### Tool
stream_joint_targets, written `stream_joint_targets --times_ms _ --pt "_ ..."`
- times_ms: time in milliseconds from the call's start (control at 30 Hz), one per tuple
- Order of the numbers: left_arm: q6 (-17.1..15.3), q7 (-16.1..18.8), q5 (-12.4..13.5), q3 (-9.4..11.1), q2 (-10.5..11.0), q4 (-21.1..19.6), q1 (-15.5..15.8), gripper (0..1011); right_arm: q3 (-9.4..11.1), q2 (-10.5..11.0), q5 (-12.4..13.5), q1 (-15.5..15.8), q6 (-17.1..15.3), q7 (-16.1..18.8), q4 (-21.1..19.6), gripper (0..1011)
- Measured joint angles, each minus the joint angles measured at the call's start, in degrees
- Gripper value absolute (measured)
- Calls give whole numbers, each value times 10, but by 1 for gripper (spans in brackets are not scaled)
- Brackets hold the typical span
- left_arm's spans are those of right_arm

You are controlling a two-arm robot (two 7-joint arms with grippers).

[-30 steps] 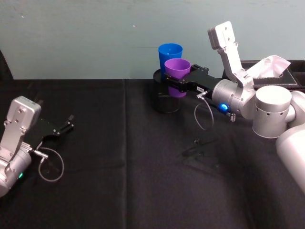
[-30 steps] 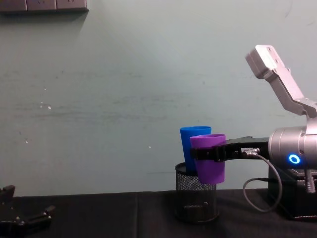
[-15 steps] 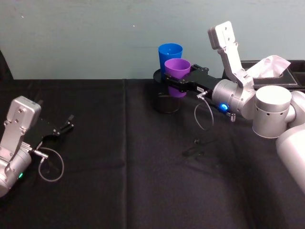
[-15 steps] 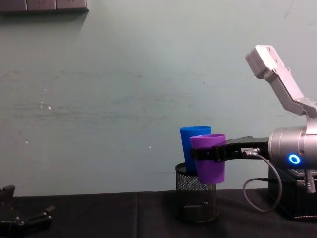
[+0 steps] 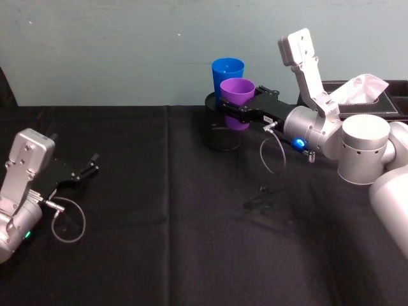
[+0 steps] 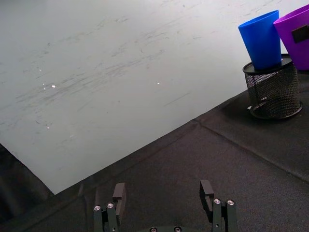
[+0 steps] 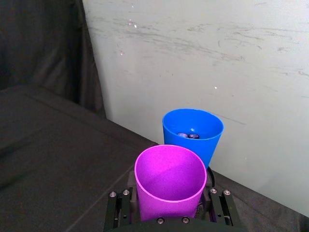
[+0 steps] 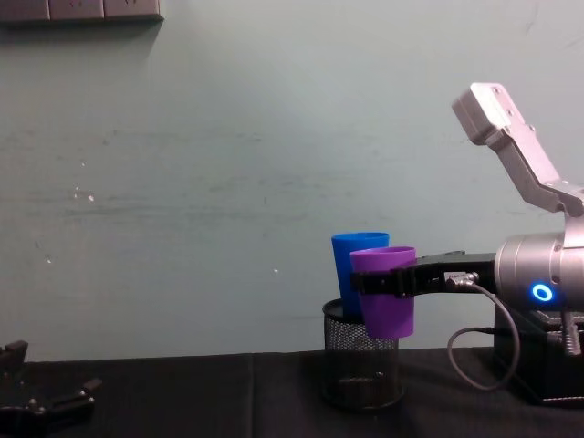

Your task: Pick up one cup with a gripper and tap it against the other cup.

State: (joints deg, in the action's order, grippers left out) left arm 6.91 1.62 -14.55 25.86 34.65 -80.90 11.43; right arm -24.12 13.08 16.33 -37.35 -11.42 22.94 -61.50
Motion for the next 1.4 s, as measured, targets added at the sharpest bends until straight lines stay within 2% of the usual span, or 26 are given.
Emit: stream_joint_targets --times_ms 1400 --pt "0 0 0 0 0 0 0 1000 0 0 0 0 0 0 0 736"
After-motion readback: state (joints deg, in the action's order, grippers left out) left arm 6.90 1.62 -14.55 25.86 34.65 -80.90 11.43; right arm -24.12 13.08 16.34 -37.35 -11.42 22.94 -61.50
